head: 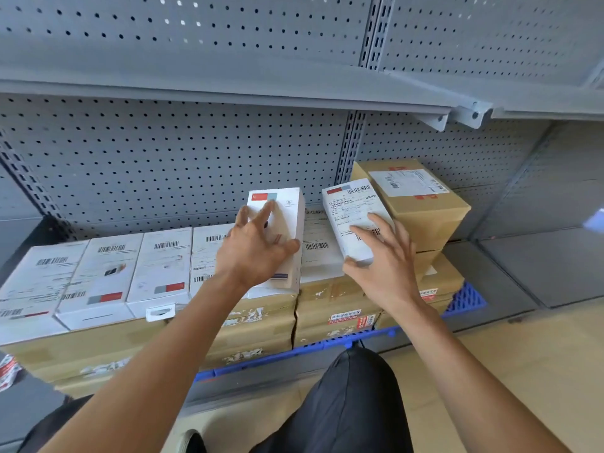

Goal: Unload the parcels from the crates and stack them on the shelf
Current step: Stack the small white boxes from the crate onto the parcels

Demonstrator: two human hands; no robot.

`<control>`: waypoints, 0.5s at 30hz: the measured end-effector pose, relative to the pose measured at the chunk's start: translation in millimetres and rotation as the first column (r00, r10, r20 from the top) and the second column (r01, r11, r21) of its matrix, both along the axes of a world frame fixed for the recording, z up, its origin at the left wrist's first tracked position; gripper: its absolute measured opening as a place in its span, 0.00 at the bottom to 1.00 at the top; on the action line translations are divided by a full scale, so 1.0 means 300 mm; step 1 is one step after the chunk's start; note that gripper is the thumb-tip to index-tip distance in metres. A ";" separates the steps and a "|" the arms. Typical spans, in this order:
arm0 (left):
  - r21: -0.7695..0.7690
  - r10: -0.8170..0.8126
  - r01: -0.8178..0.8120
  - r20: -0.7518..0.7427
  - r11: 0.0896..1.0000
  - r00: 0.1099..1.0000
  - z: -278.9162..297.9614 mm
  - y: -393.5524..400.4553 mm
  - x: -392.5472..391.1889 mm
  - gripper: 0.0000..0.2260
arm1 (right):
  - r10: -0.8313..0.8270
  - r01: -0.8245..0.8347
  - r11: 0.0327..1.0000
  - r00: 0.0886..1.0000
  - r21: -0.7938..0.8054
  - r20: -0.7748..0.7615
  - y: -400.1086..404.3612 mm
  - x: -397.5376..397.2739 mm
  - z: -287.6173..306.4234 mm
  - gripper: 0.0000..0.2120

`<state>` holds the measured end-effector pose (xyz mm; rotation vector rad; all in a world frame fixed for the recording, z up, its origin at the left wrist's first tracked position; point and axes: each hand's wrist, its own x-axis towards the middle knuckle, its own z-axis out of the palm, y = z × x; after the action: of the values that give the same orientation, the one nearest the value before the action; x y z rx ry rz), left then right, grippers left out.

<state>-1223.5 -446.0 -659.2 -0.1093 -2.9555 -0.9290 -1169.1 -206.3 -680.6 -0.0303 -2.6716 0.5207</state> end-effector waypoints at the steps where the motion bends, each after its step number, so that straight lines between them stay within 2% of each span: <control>1: -0.002 -0.001 0.001 0.001 1.000 1.000 -0.003 0.008 0.000 0.39 | -0.004 0.004 1.000 1.000 0.014 0.009 0.006 0.000 0.001 0.27; 15: -0.051 0.007 -0.006 0.012 0.999 1.000 -0.012 0.093 0.006 0.38 | 0.015 -0.022 0.985 0.999 0.170 0.042 0.038 -0.004 -0.007 0.27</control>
<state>-1221.6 -418.1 -662.8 -0.0955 -2.9898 -0.8575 -1170.3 -195.0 -682.6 0.0348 -2.7485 0.2978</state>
